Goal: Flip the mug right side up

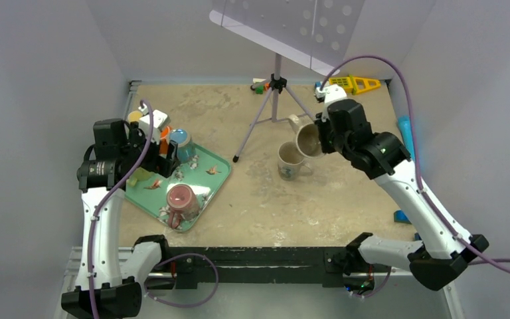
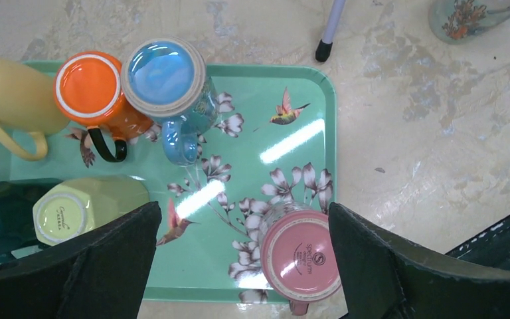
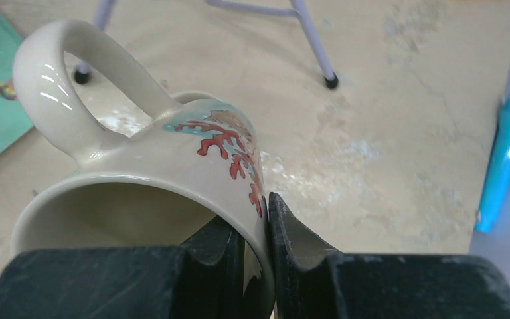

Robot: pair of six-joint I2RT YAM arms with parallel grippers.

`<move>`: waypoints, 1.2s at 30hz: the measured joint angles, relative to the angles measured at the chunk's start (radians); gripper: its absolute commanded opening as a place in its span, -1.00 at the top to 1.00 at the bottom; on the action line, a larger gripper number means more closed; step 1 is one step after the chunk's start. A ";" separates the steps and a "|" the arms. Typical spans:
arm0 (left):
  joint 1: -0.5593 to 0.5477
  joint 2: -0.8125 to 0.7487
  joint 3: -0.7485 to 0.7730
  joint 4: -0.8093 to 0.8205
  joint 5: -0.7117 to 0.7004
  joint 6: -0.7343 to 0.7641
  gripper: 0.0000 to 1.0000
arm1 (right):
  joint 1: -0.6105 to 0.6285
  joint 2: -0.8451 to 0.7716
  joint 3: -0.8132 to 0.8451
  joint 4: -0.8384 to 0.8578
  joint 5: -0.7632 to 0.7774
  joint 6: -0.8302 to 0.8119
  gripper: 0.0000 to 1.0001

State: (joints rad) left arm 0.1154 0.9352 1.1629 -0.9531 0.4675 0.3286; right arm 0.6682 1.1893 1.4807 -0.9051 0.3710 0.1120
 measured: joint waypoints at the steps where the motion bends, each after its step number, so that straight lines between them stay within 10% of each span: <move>1: 0.000 0.000 0.000 -0.004 0.001 0.011 -1.00 | -0.039 -0.014 -0.019 -0.006 -0.007 0.004 1.00; 16: 0.000 -0.045 -0.060 -0.316 0.016 0.389 -0.61 | -0.667 0.016 -0.251 0.164 -0.243 0.035 1.00; 31: -0.053 -0.067 -0.288 -0.424 -0.107 0.546 -0.72 | -0.804 0.218 -0.421 0.297 -0.321 0.048 1.00; 36: -0.058 0.030 -0.325 -0.330 -0.136 0.546 -0.65 | -0.804 0.245 -0.421 0.322 -0.345 0.051 0.58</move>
State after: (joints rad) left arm 0.0574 0.9649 0.8375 -1.2831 0.3317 0.8745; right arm -0.1360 1.4345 1.0599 -0.5827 0.0257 0.1635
